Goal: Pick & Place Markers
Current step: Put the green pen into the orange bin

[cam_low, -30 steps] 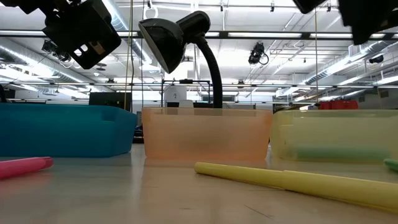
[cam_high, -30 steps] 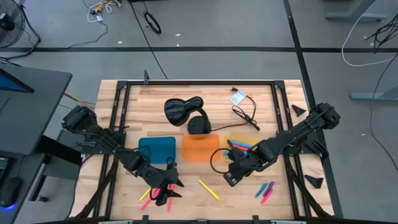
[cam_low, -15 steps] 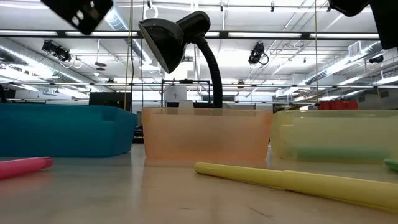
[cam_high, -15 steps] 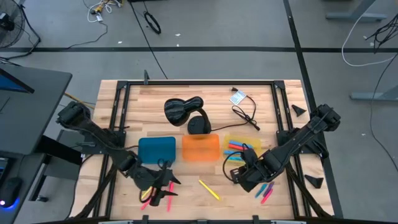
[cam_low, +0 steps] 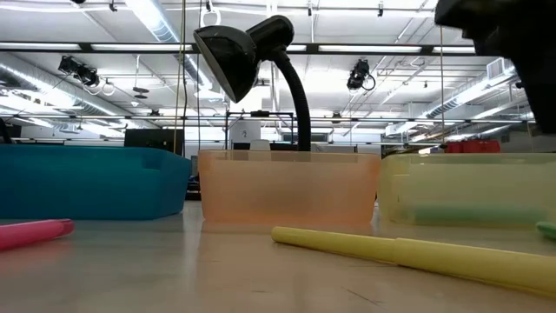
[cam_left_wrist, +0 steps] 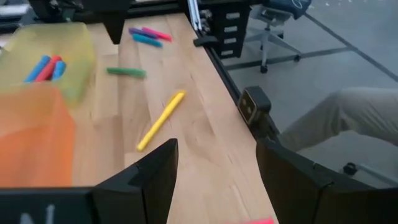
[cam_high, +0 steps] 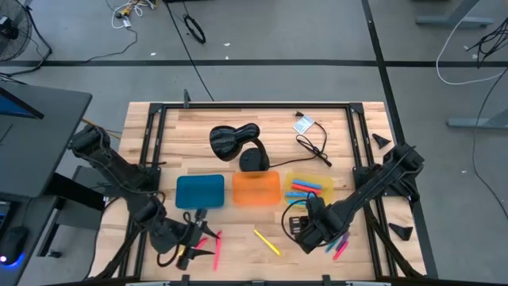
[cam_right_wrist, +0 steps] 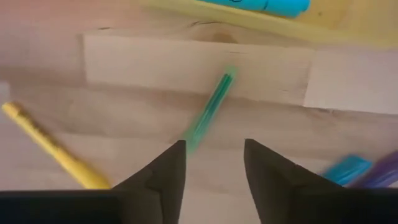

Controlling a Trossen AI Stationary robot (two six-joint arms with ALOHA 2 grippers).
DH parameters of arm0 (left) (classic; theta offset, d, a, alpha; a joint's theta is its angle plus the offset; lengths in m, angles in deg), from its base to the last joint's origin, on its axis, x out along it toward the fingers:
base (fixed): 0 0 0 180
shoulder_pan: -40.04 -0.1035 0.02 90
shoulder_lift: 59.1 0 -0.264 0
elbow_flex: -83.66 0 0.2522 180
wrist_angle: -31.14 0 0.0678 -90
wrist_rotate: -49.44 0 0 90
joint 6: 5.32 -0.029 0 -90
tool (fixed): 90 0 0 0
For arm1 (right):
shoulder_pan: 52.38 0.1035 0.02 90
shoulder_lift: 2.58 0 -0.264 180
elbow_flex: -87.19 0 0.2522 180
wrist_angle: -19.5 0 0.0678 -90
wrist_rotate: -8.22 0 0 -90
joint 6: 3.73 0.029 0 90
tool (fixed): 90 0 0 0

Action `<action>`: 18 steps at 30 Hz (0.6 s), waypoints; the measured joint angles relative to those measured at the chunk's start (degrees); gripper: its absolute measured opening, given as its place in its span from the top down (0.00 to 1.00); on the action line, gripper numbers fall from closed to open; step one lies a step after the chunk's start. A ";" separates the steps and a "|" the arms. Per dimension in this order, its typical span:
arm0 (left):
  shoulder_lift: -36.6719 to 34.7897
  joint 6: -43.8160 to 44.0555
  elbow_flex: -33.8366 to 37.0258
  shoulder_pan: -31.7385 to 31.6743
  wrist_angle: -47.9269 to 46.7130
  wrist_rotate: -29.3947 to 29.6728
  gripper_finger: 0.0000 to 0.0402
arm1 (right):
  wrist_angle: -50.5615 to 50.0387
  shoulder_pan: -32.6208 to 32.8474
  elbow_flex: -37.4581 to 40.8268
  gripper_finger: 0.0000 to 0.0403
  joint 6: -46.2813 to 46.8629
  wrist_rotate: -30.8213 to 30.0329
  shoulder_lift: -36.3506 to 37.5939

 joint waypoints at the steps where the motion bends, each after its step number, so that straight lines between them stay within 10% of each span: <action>1: 0.00 0.03 0.00 0.49 -0.42 0.00 0.45 | 0.09 0.00 0.00 0.58 0.91 0.00 -0.74; 18: 0.00 -0.33 0.00 2.20 -1.24 -0.30 0.45 | 5.24 -3.23 0.00 0.56 3.33 1.04 -12.09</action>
